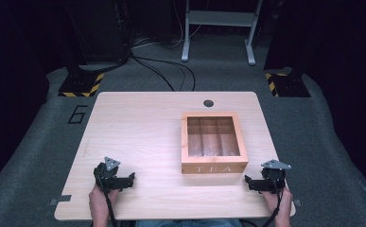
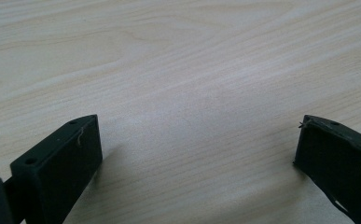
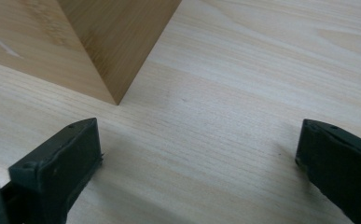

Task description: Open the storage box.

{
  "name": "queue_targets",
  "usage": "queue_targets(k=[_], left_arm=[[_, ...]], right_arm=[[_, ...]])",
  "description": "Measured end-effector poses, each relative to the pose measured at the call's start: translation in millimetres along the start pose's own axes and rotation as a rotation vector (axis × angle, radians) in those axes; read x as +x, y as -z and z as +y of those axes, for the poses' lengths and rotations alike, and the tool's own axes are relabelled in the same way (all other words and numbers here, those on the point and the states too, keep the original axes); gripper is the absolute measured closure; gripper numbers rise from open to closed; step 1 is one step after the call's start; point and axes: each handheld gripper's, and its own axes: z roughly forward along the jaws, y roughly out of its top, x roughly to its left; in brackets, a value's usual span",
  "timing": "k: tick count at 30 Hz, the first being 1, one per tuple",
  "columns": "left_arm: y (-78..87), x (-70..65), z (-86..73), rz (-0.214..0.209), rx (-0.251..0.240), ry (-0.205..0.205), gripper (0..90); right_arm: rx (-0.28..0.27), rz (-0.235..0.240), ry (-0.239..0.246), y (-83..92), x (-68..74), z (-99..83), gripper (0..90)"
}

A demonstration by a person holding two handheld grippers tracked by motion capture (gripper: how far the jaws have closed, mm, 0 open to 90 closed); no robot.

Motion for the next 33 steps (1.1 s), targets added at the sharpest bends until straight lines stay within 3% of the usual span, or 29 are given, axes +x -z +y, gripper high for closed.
queue_targets(k=[10, 14, 16, 25, 33], left_arm=[[-0.4, 1.1, 0.3, -0.007, 0.002, 0.008, 0.4], [-0.4, 1.7, 0.5, -0.009, 0.006, 0.006, 0.4], [-0.3, 1.7, 0.5, -0.009, 0.006, 0.005, 0.4], [0.0, 0.5, 0.3, -0.003, 0.002, 0.002, 0.4], [0.1, 0.0, 0.0, 0.002, 0.000, 0.002, 0.4]], right_arm=[[0.020, 0.030, 0.008, 0.8, -1.1, 2.4, 0.0], [-0.008, 0.057, -0.028, 5.1, -3.0, 3.4, 0.0], [-0.028, 0.053, -0.011, 10.5, -1.1, 5.5, 0.0], [-0.081, 0.121, 0.033, 25.9, 14.9, 25.0, 0.0], [-0.113, 0.143, 0.076, 25.5, 26.6, 39.2, 8.7]])
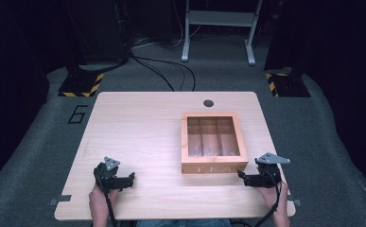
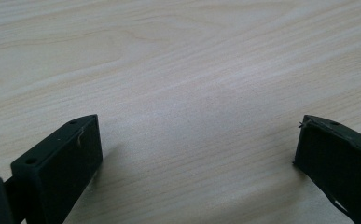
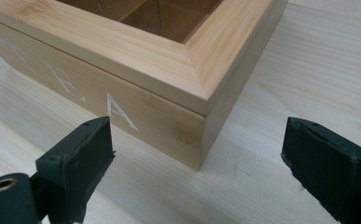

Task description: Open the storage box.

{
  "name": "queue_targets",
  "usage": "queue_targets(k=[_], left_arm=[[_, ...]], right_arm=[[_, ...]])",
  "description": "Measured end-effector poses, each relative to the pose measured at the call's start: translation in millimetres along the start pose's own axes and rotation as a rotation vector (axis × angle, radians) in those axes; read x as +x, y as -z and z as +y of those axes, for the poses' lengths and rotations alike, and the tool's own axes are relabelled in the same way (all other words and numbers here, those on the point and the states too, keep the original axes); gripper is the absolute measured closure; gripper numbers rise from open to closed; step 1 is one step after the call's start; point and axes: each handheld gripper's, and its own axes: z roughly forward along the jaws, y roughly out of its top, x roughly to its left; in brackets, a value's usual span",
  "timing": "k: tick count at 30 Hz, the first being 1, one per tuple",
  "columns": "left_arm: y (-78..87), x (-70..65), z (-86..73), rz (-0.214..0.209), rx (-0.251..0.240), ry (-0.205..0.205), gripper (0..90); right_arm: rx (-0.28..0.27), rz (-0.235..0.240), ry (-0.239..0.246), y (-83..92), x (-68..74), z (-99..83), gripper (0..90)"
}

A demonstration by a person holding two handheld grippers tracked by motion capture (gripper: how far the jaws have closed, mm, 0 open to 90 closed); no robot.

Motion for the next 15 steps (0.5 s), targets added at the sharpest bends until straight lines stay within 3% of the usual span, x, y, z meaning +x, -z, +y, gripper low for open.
queue_targets(k=[10, 15], left_arm=[[0.0, 0.0, 0.0, 0.000, 0.000, 0.000, 0.4], [0.4, 0.1, 0.1, -0.002, 0.004, -0.003, 0.4]], right_arm=[[-0.016, 0.002, 0.022, -5.5, 2.1, 8.7, 27.3], [-0.029, 0.037, 0.023, -4.2, 2.2, 8.4, 37.1]])
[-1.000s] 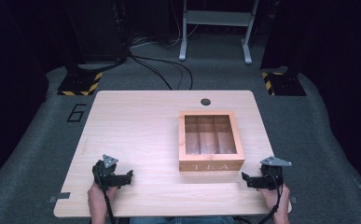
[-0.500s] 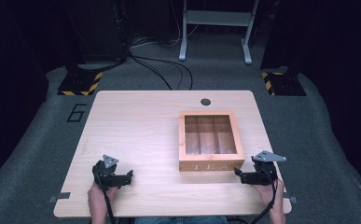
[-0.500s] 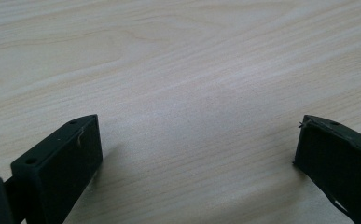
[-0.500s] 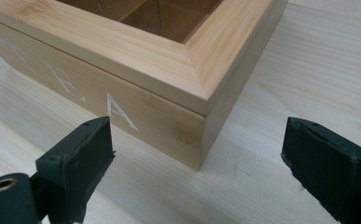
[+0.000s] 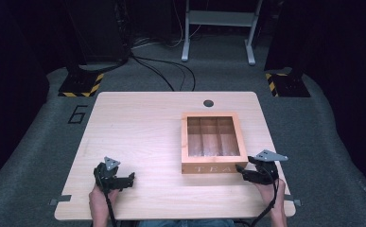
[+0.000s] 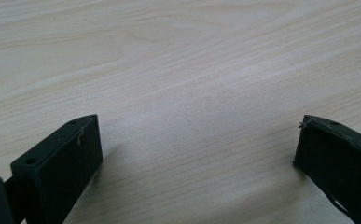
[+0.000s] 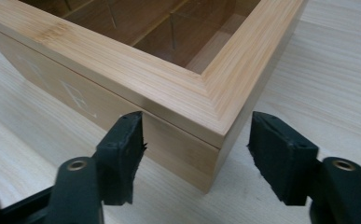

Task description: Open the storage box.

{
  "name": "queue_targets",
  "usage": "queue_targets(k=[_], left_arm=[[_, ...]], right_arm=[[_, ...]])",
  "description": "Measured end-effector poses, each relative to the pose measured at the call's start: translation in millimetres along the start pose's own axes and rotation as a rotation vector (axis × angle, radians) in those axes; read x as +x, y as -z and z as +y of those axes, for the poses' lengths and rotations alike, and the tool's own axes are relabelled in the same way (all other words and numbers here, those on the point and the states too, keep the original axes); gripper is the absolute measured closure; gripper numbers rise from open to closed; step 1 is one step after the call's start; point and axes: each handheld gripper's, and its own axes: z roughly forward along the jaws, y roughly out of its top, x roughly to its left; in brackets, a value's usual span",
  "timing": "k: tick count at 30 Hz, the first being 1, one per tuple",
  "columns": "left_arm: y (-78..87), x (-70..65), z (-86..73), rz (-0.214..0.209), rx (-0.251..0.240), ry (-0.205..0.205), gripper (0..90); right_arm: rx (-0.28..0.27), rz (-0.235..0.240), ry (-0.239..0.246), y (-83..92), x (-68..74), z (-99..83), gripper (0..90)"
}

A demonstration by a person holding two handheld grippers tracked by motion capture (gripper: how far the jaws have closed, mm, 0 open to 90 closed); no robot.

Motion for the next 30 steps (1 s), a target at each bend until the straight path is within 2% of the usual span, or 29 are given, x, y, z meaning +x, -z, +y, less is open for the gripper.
queue_targets(k=[2, 4, 9, 13, 17, 23, 30], left_arm=[[0.1, -0.2, 0.0, 0.003, -0.002, -0.002, 0.4], [0.1, -0.2, 0.0, 0.003, -0.003, -0.003, 0.4], [0.1, -0.3, -0.1, 0.003, -0.003, -0.002, 0.4], [0.1, -0.3, -0.1, 0.003, -0.003, -0.003, 0.4], [0.0, 0.1, 0.0, -0.001, 0.000, -0.001, 0.4], [-0.3, 0.1, -0.1, 0.001, -0.003, 0.002, 0.4], [-0.3, 0.4, 0.0, -0.006, 0.001, 0.006, 0.4]], right_arm=[[-0.015, 0.017, -0.005, 0.6, 0.4, -2.1, 39.8], [-0.032, 0.011, -0.001, 1.6, -0.3, -3.1, 41.6], [-0.030, 0.005, 0.007, 3.3, -0.2, -2.8, 44.2], [-0.038, 0.013, -0.009, 4.7, -2.0, -4.6, 47.1], [-0.061, 0.016, -0.019, 4.4, -2.1, -7.7, 47.4], [-0.079, 0.010, -0.005, 7.1, -1.6, -6.5, 49.1], [-0.081, 0.015, 0.003, 8.5, -0.9, -3.2, 49.1]])
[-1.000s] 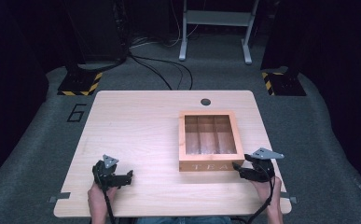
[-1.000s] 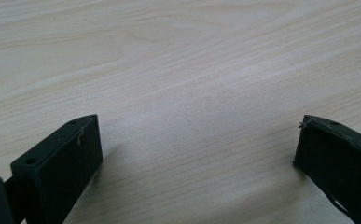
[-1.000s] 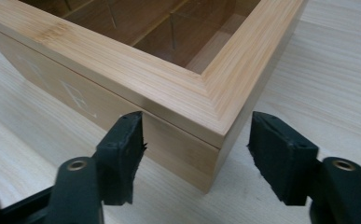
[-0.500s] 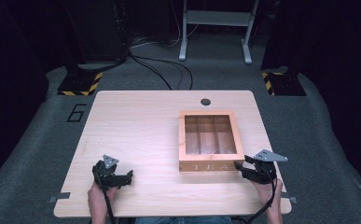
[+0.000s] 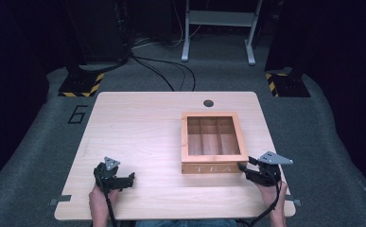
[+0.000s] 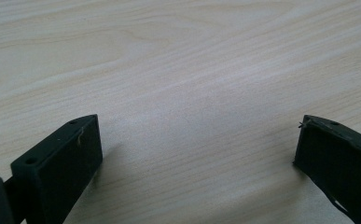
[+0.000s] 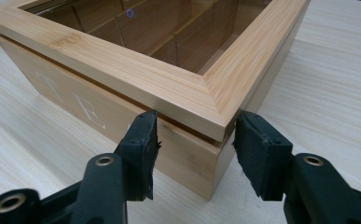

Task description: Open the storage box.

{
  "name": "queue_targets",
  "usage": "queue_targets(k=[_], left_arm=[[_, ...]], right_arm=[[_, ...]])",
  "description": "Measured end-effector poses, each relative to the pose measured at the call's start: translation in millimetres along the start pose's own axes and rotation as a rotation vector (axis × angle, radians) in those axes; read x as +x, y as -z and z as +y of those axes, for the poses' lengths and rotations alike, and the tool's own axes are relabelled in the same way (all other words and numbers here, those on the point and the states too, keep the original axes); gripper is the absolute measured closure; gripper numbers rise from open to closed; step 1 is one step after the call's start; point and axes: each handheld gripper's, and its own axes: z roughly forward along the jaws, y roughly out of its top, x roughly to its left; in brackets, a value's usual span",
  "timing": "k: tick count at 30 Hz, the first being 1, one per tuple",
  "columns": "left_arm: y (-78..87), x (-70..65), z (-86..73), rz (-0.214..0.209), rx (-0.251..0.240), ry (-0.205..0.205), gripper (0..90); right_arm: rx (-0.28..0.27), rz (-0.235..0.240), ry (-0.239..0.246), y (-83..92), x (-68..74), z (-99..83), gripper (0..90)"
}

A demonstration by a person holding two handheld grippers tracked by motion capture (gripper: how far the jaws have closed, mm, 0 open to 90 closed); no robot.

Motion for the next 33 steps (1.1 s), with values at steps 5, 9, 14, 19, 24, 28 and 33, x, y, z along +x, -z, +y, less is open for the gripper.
queue_targets(k=[5, 9, 14, 19, 24, 28, 33], left_arm=[[-0.1, 0.0, 0.0, -0.001, 0.000, 0.003, 0.4], [-0.4, 0.3, 0.1, -0.002, -0.002, 0.001, 0.4], [-0.5, 0.3, 0.1, -0.002, -0.003, 0.001, 0.4], [-0.4, 0.2, 0.1, -0.002, -0.003, 0.001, 0.4], [-0.4, 0.1, 0.1, -0.002, -0.003, 0.001, 0.4], [-0.4, 0.1, 0.1, -0.001, -0.003, 0.001, 0.4], [-0.3, 0.2, 0.1, -0.001, -0.002, -0.002, 0.4]], right_arm=[[-0.030, -0.001, -0.002, 0.7, -0.4, 1.9, 49.0], [-0.042, -0.006, -0.001, 1.6, 0.0, 5.4, 49.1], [-0.045, -0.017, 0.013, -0.5, -0.6, 11.1, 49.2], [-0.064, -0.022, 0.011, -2.3, -1.8, 17.2, 49.6], [-0.080, -0.041, 0.013, -4.2, -2.2, 23.7, 50.4], [-0.088, -0.051, 0.023, -5.5, -3.2, 27.7, 50.5], [-0.097, -0.067, 0.027, -6.8, -4.4, 32.6, 50.6]])
